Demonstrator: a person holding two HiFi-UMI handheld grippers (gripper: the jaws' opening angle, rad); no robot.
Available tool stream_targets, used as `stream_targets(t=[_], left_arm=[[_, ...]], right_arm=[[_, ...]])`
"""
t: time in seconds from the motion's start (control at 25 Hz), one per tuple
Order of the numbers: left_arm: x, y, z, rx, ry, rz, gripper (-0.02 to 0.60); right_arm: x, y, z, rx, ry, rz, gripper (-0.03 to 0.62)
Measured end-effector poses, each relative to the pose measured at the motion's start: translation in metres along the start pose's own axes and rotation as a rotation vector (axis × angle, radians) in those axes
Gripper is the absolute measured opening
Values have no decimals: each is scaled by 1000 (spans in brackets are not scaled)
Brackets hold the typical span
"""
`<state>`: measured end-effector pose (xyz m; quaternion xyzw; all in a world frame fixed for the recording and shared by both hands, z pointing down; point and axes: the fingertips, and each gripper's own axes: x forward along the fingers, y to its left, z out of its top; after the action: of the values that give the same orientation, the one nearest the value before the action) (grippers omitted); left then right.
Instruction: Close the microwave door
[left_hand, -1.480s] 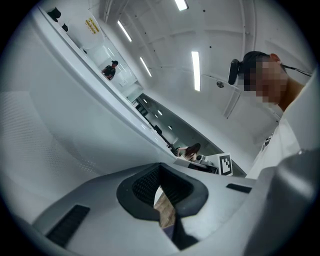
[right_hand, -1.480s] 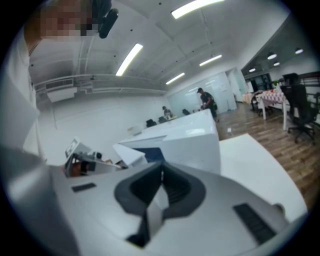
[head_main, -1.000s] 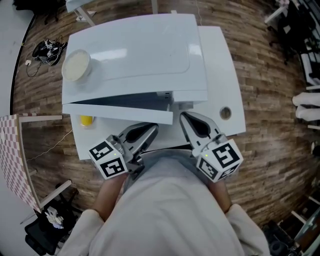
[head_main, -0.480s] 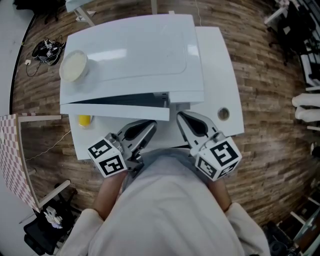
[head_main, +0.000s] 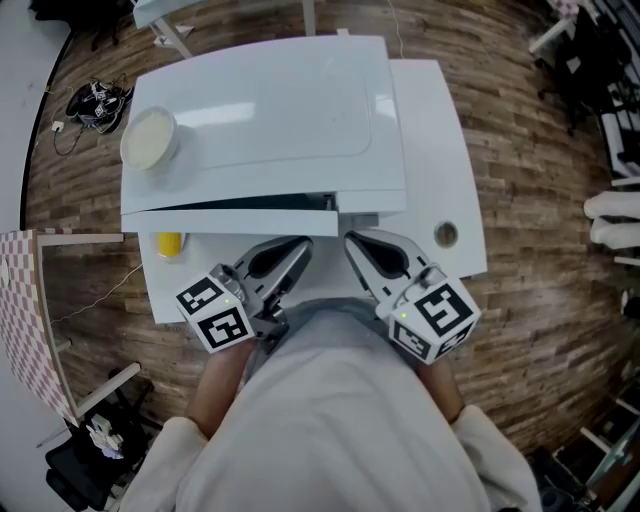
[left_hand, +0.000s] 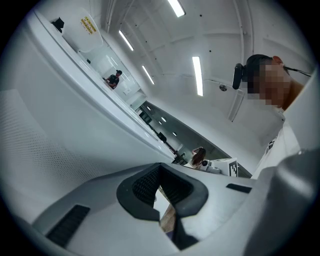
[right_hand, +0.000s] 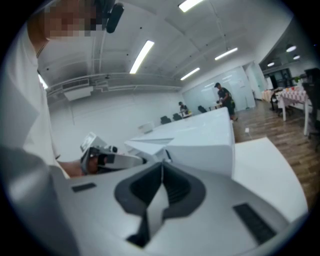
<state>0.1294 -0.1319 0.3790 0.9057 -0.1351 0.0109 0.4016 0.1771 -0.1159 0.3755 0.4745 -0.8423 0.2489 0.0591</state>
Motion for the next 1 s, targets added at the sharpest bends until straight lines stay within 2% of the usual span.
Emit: stream_targets(t=[0.24,1.0], left_arm=[[2,1,8,1,-14,0,14],[3,5,7,-13,11,-11,14]], right_arm=[[9,11,1,-48,24,55,23],[15,6,7,-31,5,46,23]])
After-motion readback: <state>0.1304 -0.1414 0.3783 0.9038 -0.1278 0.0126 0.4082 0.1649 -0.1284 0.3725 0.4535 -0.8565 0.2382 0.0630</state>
